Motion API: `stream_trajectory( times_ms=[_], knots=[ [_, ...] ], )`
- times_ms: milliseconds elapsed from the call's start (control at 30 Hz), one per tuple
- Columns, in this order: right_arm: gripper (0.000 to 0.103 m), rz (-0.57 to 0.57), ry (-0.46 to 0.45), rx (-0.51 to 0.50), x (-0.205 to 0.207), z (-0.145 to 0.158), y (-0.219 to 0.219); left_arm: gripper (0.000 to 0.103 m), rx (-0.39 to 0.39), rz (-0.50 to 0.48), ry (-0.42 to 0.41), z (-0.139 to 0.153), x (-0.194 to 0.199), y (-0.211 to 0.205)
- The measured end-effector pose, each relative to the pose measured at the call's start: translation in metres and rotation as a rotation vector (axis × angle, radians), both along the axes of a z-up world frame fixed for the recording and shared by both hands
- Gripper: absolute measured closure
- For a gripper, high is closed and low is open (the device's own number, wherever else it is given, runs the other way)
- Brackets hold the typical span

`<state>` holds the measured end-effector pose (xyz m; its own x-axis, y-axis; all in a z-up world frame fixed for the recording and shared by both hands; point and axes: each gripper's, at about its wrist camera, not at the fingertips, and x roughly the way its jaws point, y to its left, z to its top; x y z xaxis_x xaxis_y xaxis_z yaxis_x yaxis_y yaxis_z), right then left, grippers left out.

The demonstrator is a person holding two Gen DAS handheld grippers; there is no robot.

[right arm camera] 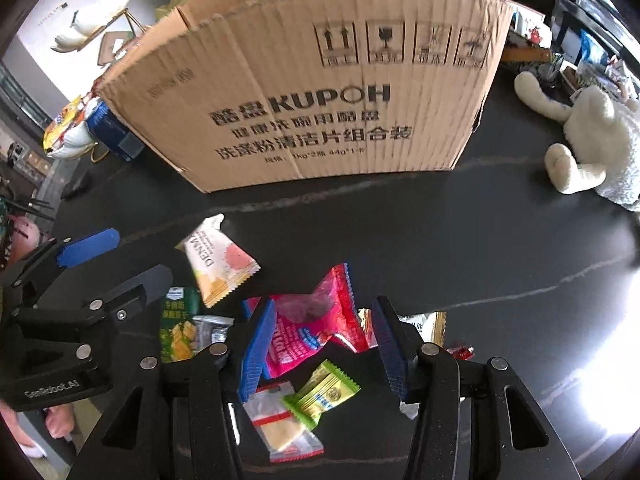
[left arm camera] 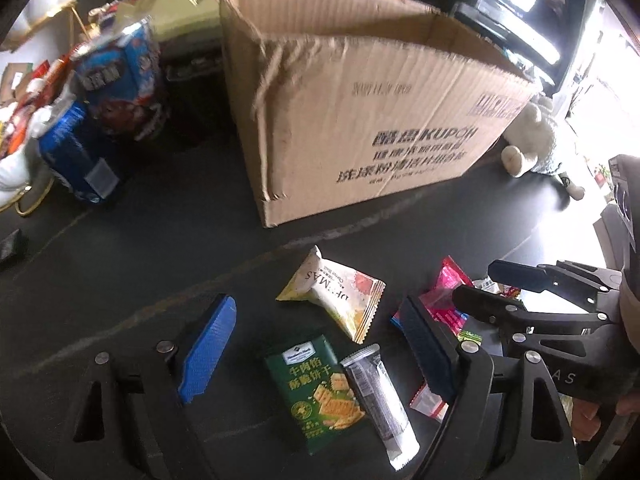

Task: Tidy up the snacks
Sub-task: 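Move both open tools back down to the snack pile, then grasp the white wafer packet with the left tool while the right grasps the pink bag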

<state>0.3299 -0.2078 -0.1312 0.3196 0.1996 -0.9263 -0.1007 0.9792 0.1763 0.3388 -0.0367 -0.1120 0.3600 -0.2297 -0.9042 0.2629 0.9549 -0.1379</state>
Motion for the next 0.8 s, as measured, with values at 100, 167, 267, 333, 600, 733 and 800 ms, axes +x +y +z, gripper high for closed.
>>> stream_trajectory(
  times_ms=[100, 167, 267, 333, 600, 733, 800],
  knots=[
    [0.052, 0.01, 0.014, -0.003, 0.003, -0.007, 0.001, 0.02, 0.001, -0.008, 0.02, -0.01, 0.005, -0.002],
    [0.052, 0.024, 0.02, -0.009, 0.005, -0.011, 0.002, 0.02, -0.006, -0.009, 0.031, -0.014, 0.008, -0.002],
    [0.052, 0.033, 0.026, -0.011, 0.007, -0.015, 0.005, 0.021, -0.02, -0.002, 0.051, -0.021, 0.012, -0.001],
    [0.052, 0.04, 0.032, -0.008, 0.008, -0.019, 0.008, 0.021, -0.024, 0.0, 0.058, -0.025, 0.015, -0.001],
    [0.052, 0.042, 0.037, 0.004, 0.01, -0.026, 0.012, 0.025, -0.026, 0.008, 0.077, -0.034, 0.021, 0.0],
    [0.052, 0.051, 0.034, 0.006, 0.009, -0.027, 0.015, 0.029, -0.02, 0.008, 0.083, -0.039, 0.025, -0.006],
    [0.054, 0.051, 0.036, 0.013, 0.009, -0.029, 0.017, 0.031, -0.03, 0.008, 0.092, -0.043, 0.026, -0.008]
  ],
)
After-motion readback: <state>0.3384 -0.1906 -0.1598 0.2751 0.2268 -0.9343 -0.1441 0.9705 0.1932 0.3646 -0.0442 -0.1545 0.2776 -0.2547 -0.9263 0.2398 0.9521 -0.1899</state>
